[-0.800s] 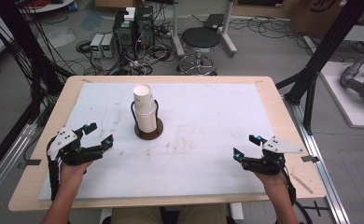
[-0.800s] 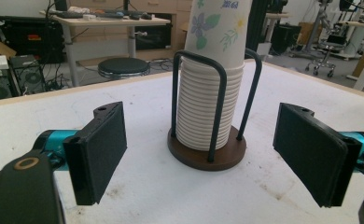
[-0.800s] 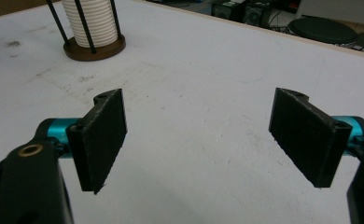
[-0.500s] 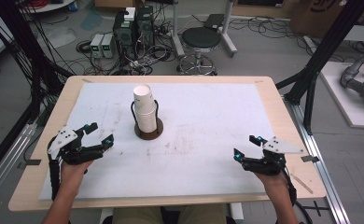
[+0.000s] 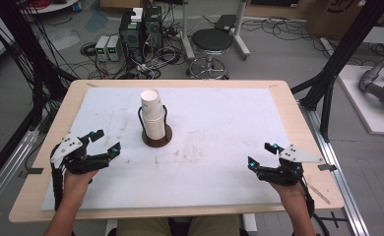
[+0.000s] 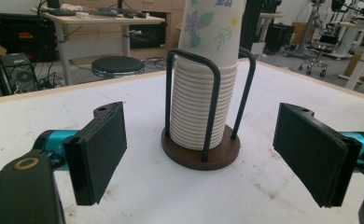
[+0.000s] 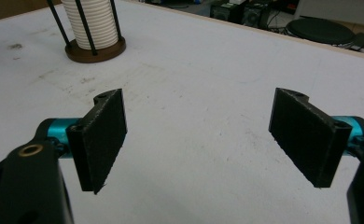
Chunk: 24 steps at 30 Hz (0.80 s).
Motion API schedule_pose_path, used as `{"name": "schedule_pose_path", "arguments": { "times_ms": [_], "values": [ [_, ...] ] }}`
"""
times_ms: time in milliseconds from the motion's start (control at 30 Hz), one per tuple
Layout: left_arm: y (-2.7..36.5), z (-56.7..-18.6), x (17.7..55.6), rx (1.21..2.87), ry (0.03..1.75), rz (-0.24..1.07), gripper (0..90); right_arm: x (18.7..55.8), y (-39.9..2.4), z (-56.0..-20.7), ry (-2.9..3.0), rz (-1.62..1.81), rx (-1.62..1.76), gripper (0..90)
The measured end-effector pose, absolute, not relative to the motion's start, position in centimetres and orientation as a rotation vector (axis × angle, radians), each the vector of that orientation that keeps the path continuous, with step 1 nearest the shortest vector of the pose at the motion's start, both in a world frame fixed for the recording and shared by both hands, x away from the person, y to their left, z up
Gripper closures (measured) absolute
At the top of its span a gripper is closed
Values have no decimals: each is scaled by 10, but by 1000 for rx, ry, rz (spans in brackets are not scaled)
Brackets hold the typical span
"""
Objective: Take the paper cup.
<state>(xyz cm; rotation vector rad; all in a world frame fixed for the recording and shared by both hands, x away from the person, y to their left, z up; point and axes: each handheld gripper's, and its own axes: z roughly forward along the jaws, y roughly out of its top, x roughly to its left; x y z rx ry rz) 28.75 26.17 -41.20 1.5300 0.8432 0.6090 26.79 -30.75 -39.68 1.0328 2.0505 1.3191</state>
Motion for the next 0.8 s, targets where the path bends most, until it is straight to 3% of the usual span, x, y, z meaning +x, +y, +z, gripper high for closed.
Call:
{"name": "schedule_pose_path", "arguments": {
  "times_ms": [600,800],
  "values": [
    [250,-397,299,1499,827,536,165,270,-299,-392,2108,1338,986,194],
    [241,-370,316,1521,791,543,169,270,-300,-390,2113,1351,979,195]
  ]
}}
